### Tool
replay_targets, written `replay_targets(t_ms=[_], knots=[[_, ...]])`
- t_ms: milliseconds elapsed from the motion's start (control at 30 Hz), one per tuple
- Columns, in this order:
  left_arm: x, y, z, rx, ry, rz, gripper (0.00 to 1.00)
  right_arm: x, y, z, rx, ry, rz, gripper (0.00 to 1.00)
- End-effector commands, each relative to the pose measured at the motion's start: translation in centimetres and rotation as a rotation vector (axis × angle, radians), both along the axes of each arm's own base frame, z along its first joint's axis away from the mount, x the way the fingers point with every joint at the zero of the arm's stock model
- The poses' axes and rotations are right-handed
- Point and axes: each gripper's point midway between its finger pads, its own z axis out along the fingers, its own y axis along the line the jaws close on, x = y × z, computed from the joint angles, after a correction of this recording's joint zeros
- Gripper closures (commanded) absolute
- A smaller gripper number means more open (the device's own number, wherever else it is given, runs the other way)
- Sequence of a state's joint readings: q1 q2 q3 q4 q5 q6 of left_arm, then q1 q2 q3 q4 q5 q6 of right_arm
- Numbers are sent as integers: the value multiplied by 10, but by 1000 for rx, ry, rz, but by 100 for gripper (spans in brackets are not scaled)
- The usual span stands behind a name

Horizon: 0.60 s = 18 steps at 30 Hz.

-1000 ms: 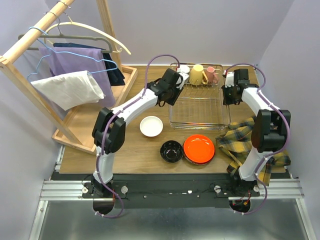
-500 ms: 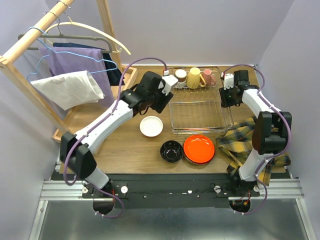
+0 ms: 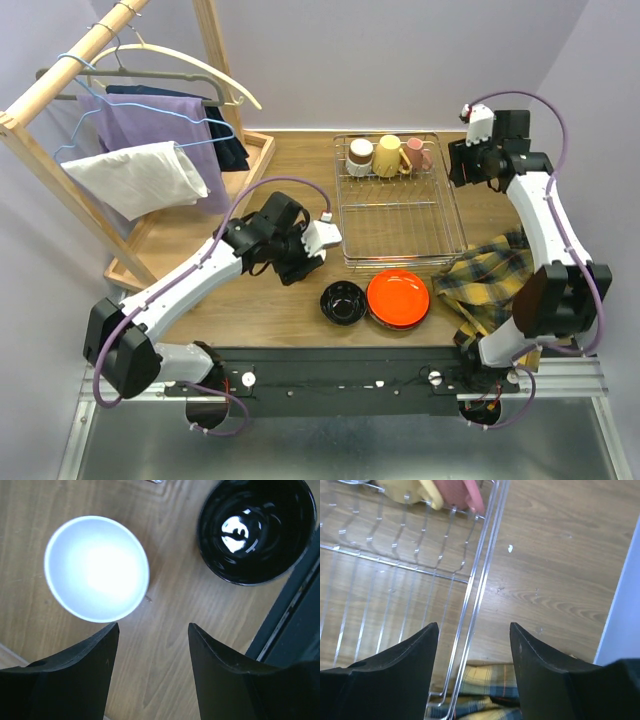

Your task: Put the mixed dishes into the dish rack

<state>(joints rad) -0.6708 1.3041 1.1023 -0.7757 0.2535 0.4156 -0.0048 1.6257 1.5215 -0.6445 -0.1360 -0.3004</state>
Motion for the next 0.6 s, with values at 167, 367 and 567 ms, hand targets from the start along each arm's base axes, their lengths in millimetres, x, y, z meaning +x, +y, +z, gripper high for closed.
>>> replay_targets(t_ms=[167,367,567], knots=[[-5,16,-29,49,17,62,35,-92,77,27,177,13,374,38],[17,58,-15,104,-14,206,34,-175,162,25,103,-31,855,37],[46,57,11,25,-33,353,30,-227,226,-24,9,-1,1163,36]])
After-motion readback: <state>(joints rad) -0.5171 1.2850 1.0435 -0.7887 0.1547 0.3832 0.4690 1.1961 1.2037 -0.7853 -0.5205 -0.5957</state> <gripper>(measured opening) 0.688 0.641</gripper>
